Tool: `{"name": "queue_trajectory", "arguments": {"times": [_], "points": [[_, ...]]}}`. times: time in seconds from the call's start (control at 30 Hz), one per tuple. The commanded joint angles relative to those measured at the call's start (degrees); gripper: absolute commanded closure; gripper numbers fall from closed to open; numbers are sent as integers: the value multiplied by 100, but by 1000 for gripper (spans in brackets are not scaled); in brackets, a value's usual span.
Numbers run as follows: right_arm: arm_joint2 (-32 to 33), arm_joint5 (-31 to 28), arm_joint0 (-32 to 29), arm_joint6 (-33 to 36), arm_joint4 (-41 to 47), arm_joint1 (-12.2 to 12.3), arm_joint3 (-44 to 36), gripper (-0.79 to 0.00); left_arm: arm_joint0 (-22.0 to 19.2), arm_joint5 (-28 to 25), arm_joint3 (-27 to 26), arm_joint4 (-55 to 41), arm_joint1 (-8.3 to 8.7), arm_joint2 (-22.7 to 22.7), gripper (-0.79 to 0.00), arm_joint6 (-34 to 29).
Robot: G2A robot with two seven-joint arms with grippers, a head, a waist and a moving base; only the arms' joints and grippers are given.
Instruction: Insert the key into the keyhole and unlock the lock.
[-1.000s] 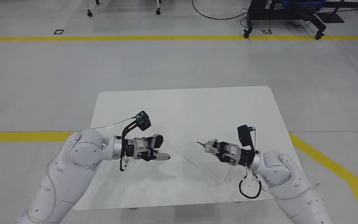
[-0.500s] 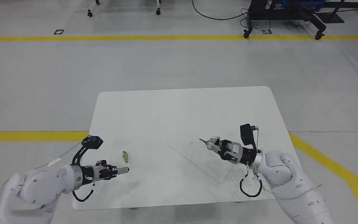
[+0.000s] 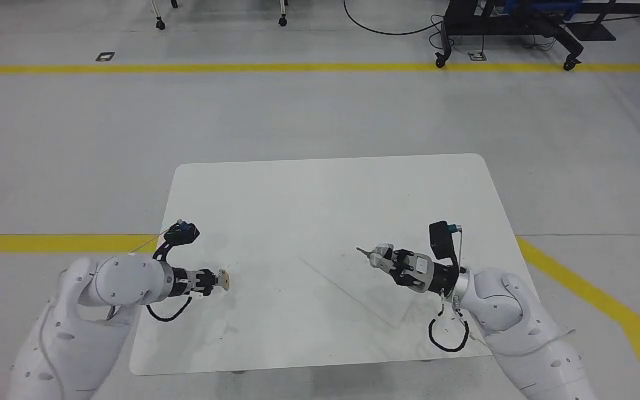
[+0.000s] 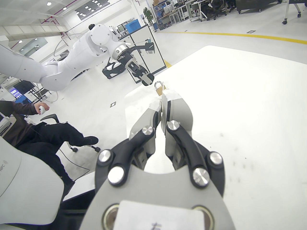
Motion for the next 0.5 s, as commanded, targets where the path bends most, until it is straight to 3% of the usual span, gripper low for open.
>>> {"name": "queue_trajectory", "arguments": {"times": [0.0, 0.17, 0.27, 0.47], "points": [[0, 0, 0, 0, 0, 0, 0, 0, -41, 10, 34, 38, 0, 32, -228, 57], [0, 0, 0, 0, 0, 0, 0, 0, -233, -124, 342, 72, -9, 164, -274, 113], [0, 0, 0, 0, 0, 0, 0, 0, -409, -225, 554, -15, -30, 276, -185, 119], [0, 0, 0, 0, 0, 0, 0, 0, -702, -241, 839, 57, -74, 581, -86, 110]]}}
